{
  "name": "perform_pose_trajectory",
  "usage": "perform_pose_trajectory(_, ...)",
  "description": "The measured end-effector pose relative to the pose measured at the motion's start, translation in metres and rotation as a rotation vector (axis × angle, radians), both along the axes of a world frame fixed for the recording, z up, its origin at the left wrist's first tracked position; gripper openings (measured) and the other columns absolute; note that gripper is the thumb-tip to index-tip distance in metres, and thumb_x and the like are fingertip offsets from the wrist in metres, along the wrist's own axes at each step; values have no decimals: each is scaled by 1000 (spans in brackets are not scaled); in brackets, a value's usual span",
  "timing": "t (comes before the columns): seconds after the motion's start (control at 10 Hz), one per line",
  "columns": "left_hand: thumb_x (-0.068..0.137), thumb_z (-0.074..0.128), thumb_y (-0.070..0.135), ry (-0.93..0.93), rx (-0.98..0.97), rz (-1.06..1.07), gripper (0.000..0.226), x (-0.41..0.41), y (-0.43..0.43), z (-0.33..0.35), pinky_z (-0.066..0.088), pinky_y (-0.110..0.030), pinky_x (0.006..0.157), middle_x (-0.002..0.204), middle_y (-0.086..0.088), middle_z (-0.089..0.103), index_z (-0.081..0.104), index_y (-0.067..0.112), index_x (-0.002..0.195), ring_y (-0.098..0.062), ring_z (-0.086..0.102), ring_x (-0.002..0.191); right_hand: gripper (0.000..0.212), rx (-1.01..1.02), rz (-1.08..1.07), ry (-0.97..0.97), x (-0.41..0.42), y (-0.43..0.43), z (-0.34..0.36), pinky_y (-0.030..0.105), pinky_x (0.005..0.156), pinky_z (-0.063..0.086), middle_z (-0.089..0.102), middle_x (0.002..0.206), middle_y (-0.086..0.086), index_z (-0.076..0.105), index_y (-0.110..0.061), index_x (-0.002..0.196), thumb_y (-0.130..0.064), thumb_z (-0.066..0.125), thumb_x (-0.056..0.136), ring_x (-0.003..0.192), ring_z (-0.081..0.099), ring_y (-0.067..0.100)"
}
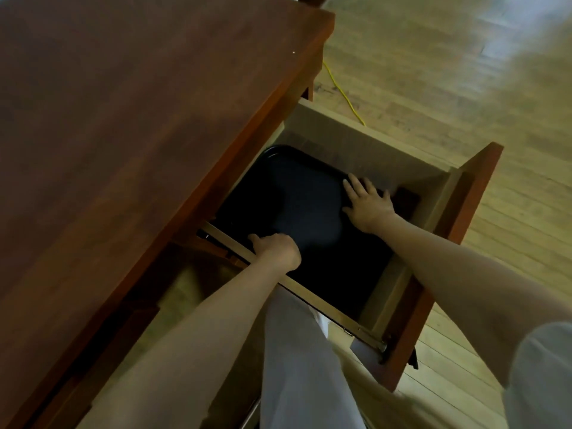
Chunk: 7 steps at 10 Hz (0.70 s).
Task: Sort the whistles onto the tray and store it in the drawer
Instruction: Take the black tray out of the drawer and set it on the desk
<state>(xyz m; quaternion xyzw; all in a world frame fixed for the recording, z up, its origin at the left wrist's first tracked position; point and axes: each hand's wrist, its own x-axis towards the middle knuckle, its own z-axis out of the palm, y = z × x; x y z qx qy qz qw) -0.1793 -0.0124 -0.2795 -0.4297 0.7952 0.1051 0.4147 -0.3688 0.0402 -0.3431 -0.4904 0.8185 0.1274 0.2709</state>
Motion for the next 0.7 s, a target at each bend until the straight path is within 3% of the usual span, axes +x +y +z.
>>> perform_pose_trajectory(0.1,95,36,24,-20,86,123,62,-7,1,-1,12,-53,115,144,-21,36,13,-1,147,-39,35,131,67,1,-31,16,-3,-7,0,55,112,19,-16,159,-9,-11,-24,151,-41,30,100,148,0,25)
perform_pose_trajectory(0.2,95,34,29,-33,141,270,72,-11,1,-7,9,-53,115,148,-25,27,-5,1,148,-41,26,136,67,27,-36,25,-8,-15,2,54,112,21,-14,159,-8,-13,-26,150,-31,32,101,147,2,26)
perform_pose_trajectory(0.3,93,37,33,35,159,393,76,-13,1,-14,13,-53,114,149,-25,25,-6,4,149,-43,23,137,71,40,-73,39,-10,-19,1,56,112,21,-13,159,-7,-14,-26,150,-22,35,99,147,3,28)
perform_pose_trajectory(0.5,94,42,30,250,104,694,78,-16,-3,-28,39,-41,99,144,-27,27,-8,6,148,-39,38,126,77,58,-132,91,-11,-23,7,57,110,23,2,158,11,-14,-25,150,-20,41,97,142,14,37)
perform_pose_trajectory(0.6,98,37,30,339,164,978,62,-20,0,-34,39,-41,105,146,-20,31,7,10,148,-36,43,128,80,67,-119,125,-7,-21,7,57,109,25,5,156,16,-14,-21,150,-19,44,95,139,18,40)
perform_pose_trajectory(0.7,98,35,30,412,112,1094,61,-23,4,-32,40,-43,106,146,-20,34,8,8,148,-34,45,128,82,40,-132,139,-5,-15,6,58,107,28,10,153,19,-13,-21,150,-17,47,93,135,22,42)
